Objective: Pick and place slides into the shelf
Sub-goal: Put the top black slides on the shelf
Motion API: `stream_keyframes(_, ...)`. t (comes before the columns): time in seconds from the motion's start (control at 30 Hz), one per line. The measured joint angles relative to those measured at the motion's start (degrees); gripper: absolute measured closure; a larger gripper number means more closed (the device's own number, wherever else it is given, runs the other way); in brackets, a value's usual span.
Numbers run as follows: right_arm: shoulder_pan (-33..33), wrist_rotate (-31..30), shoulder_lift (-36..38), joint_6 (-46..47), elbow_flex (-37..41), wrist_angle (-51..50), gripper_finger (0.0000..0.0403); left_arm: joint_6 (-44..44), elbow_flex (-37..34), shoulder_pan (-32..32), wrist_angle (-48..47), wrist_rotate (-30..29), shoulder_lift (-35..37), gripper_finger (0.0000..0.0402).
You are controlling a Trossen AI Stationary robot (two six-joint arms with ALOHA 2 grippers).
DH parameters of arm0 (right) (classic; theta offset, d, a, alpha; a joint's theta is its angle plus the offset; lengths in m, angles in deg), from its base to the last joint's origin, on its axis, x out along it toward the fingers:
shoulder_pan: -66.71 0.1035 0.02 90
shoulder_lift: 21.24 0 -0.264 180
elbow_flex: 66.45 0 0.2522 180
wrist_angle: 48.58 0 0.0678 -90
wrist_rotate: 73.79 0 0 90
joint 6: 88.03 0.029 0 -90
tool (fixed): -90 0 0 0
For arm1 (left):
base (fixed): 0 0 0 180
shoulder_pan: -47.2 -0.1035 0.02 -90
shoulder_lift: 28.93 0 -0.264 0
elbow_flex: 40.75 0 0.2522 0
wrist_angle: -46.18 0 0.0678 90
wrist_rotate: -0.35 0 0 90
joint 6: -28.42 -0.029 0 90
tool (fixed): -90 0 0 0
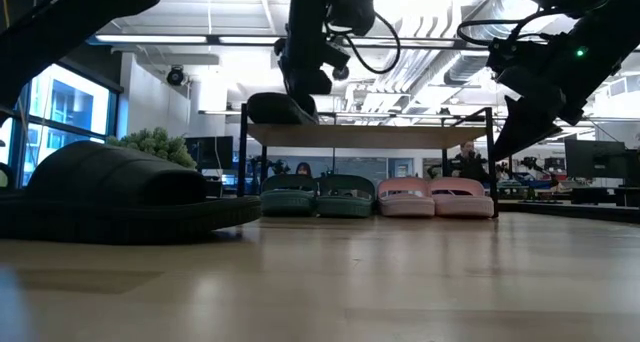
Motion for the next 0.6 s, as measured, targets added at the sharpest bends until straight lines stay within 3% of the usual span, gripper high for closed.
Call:
stream_keyframes(0.27, 0.0, 0.1, 0.0, 0.0, 0.0, 0.0, 0.0402, 7.0, 0.0, -0.8, 0.0, -2.9, 0.1, 0.0232)
stream_keyframes(0.43, 0.0, 0.5, 0.0, 0.0, 0.0, -0.2, 0.0402, -0.4, 0.1, -0.7, 0.0, 4.7, 0.3, 0.0256)
stream_keyframes(0.6, 0.0, 0.6, 0.0, 0.1, 0.0, -0.2, 0.0402, -3.5, 0.1, -0.7, 0.0, 5.2, 0.6, 0.0262)
